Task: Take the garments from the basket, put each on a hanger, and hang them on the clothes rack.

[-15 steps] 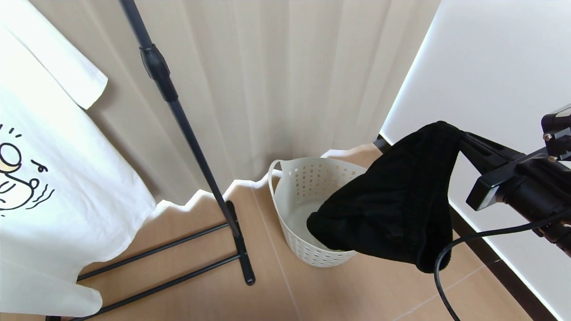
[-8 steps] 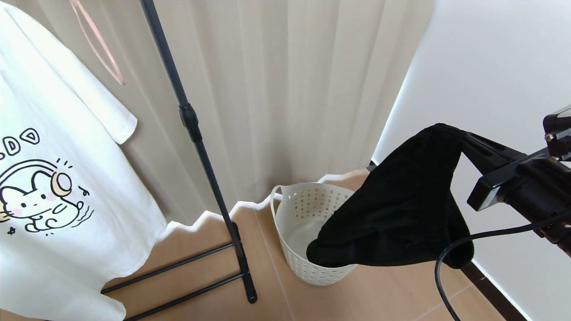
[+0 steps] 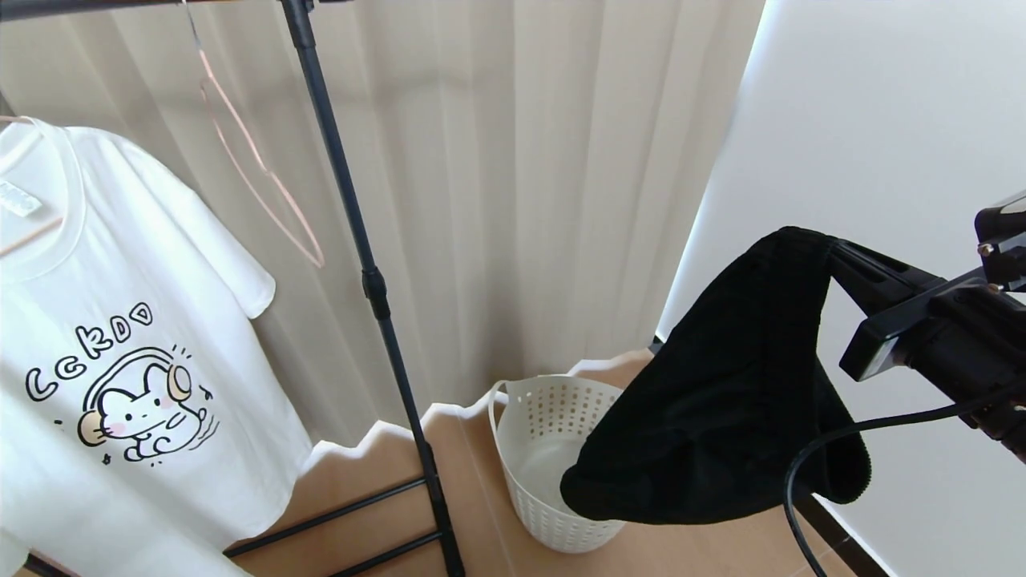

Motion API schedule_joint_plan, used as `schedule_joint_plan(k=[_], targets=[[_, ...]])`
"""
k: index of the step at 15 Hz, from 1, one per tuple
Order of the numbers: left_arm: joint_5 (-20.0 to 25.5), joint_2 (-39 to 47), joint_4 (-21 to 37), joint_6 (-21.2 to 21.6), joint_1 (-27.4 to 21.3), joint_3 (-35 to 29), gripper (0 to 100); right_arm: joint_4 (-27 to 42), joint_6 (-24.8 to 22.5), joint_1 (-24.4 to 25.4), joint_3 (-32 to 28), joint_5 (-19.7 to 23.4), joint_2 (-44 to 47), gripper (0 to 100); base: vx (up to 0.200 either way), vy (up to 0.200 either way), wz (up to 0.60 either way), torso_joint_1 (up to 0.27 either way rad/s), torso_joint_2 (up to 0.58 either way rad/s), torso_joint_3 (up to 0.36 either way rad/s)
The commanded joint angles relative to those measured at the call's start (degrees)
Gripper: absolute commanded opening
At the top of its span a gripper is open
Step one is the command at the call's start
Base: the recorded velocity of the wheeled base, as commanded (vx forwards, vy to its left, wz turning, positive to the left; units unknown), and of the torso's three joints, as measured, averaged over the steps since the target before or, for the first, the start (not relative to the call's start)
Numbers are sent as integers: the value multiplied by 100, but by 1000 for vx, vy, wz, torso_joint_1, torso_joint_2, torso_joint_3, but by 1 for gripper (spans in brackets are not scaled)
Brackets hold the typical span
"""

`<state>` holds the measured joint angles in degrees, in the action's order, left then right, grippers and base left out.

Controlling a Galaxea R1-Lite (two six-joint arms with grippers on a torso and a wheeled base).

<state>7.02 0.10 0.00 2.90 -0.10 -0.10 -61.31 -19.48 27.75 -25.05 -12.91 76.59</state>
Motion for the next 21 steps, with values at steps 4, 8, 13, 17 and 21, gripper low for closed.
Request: schedule_joint_plan(k=[4, 8, 13, 17, 21], targets=[[-8, -1, 0, -9, 1, 1, 100, -4, -3, 3, 9, -1, 40, 0, 0, 0, 0, 161, -508, -204], [-8, -1, 0, -9, 1, 1, 100, -4, -12, 3, 9, -1, 40, 0, 0, 0, 0, 198, -536, -328], [-8, -1, 0, -9, 1, 1, 100, -4, -12, 3, 27, -1, 40, 0, 0, 0, 0, 234, -581, -350], [-8, -1, 0, -9, 1, 1, 100, -4, -3, 3, 27, -1, 40, 0, 0, 0, 0, 217, -519, -303], [-8, -1, 0, -9, 1, 1, 100, -4, -3, 3, 27, -1, 40, 0, 0, 0, 0, 171, -394, -217]])
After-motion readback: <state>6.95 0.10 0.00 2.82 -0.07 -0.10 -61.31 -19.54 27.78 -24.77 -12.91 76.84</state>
